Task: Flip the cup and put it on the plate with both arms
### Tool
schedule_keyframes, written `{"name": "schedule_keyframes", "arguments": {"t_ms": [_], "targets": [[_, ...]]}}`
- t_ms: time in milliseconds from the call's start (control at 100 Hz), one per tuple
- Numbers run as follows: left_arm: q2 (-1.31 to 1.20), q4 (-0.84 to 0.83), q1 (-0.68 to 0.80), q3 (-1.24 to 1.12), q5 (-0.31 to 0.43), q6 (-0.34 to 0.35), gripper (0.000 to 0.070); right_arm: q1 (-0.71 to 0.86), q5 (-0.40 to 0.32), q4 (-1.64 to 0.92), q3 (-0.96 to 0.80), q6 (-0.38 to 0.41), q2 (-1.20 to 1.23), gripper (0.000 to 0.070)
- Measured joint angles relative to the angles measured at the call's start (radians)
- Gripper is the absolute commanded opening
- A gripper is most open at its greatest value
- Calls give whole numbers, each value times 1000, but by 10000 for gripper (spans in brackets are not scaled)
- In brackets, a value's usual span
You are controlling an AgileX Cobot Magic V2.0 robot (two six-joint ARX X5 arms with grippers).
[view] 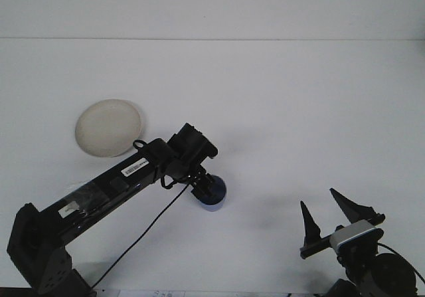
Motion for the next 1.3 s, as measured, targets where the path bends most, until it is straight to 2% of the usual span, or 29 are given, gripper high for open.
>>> {"name": "schedule_keyframes", "arguments": {"t_ms": [30, 40, 390, 660, 860, 1150, 1300], "targets": [[0, 0, -2, 0, 0, 0, 4, 0, 0, 0, 0, 0, 0, 495], [0, 0, -3, 0, 0, 1, 0, 0, 0, 0, 0, 0, 0, 495], [0, -28, -14, 7, -4, 6, 10, 0, 0, 0, 0, 0, 0, 495], [-47, -137, 26, 122, -81, 35, 9, 0, 0, 0, 0, 0, 0, 495], [-176, -181, 190, 223, -192, 59, 8, 0, 0, 0, 0, 0, 0, 495], [-170, -149, 551, 276, -201, 79, 8, 0, 0, 0, 0, 0, 0, 495], [-109, -118, 675, 276, -208, 79, 9, 0, 0, 0, 0, 0, 0, 495]]}}
